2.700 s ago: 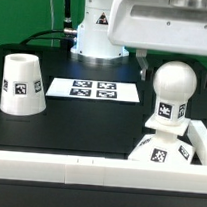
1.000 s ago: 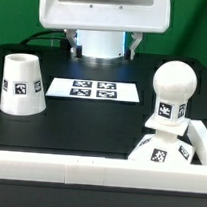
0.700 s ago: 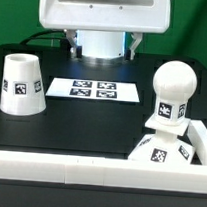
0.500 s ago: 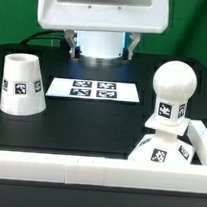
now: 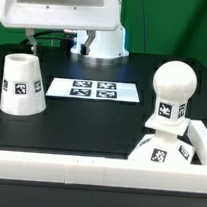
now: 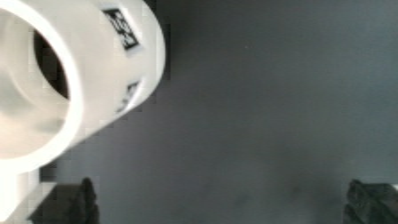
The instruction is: Assemble lamp
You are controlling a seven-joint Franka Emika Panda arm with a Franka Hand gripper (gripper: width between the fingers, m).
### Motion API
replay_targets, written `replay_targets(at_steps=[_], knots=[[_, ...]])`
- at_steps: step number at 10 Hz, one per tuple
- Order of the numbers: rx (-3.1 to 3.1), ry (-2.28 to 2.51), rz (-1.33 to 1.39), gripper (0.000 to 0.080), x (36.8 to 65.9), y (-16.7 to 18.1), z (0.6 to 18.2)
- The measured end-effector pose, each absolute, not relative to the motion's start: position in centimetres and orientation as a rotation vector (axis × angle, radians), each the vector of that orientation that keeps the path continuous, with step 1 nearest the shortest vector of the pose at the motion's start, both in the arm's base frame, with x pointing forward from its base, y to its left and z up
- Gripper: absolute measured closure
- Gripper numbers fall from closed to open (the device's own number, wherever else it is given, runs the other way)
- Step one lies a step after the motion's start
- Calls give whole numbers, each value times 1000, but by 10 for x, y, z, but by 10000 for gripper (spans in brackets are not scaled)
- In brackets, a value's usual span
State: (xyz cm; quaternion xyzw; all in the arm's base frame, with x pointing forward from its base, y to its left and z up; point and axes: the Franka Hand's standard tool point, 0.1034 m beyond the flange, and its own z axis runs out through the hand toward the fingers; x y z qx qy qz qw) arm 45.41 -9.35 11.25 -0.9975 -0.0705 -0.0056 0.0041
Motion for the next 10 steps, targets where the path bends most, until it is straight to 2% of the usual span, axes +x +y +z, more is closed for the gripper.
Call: replay_targets(at_steps=[3,6,10], knots=[[-3125,-228,-13,101,452,-96,111],[-3115,-310,34,101,425,-129,102],[-3119,-336,69,101,420,-137,87]])
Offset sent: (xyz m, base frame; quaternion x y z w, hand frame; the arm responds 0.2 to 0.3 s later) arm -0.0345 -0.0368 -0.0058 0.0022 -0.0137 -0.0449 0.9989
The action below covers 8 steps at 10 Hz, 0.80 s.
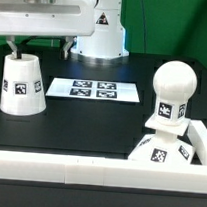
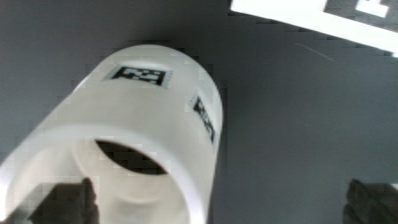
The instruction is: Assemble lamp
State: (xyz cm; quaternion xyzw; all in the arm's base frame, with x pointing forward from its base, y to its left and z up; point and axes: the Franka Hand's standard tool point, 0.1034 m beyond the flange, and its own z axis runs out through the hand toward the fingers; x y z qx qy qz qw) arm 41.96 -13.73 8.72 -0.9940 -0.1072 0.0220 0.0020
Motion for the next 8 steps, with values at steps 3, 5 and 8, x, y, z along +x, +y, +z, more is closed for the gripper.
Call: replay_targets(at_steps=[3,5,8], knots=[[-3114,-348,105,101,415,-134,77],[-3112,-351,112,198,414,-135,76],[-3112,-354,120,506,413,-136,73]])
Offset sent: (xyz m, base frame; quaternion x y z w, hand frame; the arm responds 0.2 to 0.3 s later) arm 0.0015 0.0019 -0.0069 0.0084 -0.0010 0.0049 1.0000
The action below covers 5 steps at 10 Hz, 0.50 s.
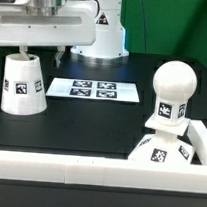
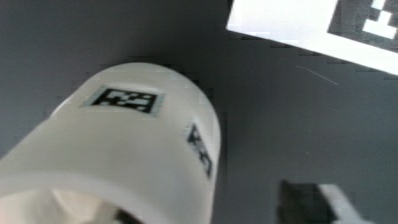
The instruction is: Assemble lamp
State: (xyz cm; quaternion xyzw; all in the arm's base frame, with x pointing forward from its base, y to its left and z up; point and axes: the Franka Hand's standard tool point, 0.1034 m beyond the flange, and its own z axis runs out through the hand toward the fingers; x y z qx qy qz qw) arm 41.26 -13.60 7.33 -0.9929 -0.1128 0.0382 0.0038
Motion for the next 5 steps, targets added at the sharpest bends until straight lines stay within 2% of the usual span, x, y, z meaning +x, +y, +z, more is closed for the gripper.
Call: replay_targets(at_steps=[1,2,3,5], knots=[[-3112,-357,123,679,413,-137,72],[-3112,-362,122,679,414,-137,72],[-3113,-364,120,756,415,-138,72],[-3112,-367,121,756,415,-137,72]])
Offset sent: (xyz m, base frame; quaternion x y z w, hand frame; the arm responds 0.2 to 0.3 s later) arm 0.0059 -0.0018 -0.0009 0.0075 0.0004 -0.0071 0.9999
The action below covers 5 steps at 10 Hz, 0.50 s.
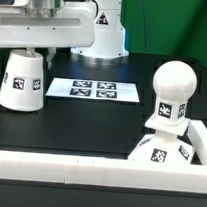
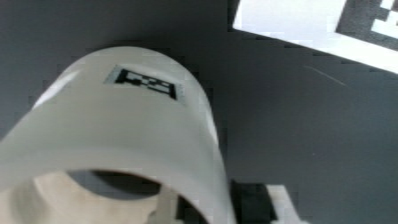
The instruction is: Assemble lamp
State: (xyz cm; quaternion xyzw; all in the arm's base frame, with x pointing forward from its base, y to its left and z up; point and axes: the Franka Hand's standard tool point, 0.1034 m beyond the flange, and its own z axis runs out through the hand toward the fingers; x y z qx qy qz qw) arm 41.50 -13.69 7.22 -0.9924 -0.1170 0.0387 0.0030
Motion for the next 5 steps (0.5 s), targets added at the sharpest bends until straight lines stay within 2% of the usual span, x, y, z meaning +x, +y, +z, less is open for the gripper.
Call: replay_targets(at_steps=[3,5], knots=[[-3107,-388,119,756,422,-127,73],[-3091,-267,155,755,435,-86,80]])
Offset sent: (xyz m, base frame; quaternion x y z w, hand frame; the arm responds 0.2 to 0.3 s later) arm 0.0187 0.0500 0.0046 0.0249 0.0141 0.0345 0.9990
